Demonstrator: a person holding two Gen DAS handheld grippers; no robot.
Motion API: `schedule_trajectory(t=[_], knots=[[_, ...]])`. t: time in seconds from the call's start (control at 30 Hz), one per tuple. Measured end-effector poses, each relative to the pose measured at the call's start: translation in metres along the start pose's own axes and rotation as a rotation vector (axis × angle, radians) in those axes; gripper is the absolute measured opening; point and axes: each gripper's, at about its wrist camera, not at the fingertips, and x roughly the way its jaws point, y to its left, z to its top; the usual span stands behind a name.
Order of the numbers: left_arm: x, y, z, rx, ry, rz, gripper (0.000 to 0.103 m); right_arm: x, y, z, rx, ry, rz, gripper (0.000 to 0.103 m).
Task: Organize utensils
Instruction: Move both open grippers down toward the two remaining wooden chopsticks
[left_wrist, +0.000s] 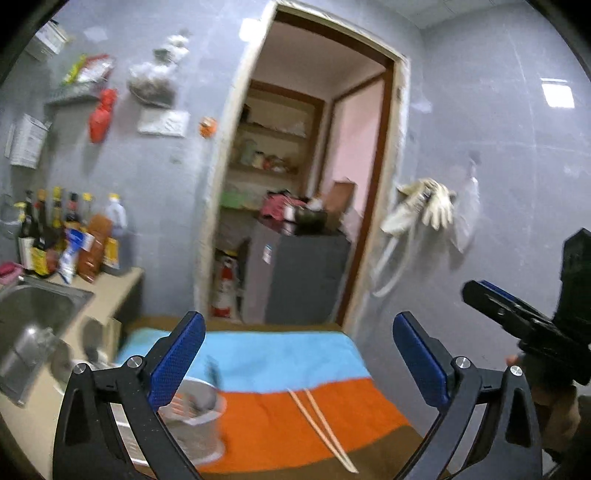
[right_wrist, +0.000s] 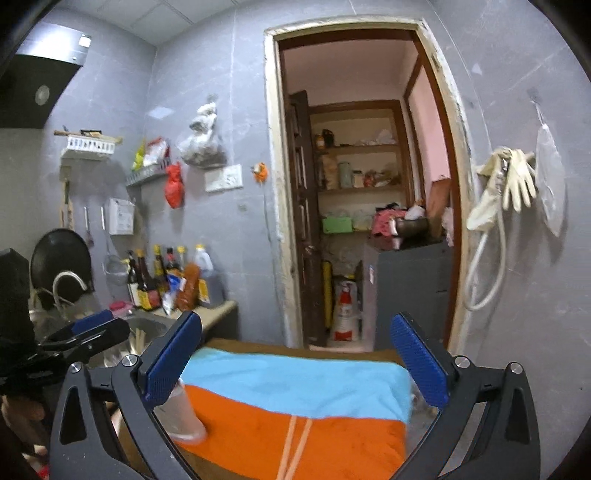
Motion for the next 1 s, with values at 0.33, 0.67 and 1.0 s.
schedule_trajectory(t=[0.33, 0.67, 1.0], knots=[[0.066, -0.039, -0.070, -0.032, 0.185, -0.035, 0.099, 0.011, -0.059, -0.060, -0.011, 0.109, -0.098, 0.103], [0.130, -0.022, -0.127, -0.114, 0.394, 0.049, 0.099, 0.061, -0.098, -0.128, 0.108, 0.286, -0.052, 0.103], [0.171, -0.002, -0.151, -0.163, 0.533, 0.059, 0.049, 0.113, -0.102, -0.153, 0.129, 0.433, 0.032, 0.074]])
